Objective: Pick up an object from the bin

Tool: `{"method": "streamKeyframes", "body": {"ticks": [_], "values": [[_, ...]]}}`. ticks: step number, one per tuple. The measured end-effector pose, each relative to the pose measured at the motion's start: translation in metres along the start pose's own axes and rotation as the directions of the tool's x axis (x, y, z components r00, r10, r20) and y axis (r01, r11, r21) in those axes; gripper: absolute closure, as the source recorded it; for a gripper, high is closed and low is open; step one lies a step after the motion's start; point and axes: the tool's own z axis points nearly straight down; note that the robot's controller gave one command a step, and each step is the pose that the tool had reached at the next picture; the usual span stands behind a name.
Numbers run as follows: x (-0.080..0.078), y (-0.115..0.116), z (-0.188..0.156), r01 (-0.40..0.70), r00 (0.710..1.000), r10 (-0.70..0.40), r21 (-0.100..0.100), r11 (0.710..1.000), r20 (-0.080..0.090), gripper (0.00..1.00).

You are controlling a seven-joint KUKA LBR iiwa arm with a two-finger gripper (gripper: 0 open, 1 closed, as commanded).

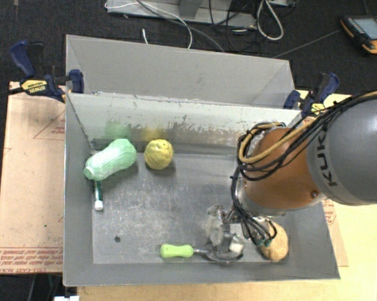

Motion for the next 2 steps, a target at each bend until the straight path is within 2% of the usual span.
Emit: {"method": "streamKeyframes", "body": {"ticks": [1, 2], "values": [[0.0077, -0.0035, -0.052, 0.013, 1.0, -0.013, -0.002, 1.0, -0.001, 1.0], [0.0077, -0.0035, -0.052, 0.013, 1.0, -0.013, -0.002, 1.0, -0.001, 1.0]]}}
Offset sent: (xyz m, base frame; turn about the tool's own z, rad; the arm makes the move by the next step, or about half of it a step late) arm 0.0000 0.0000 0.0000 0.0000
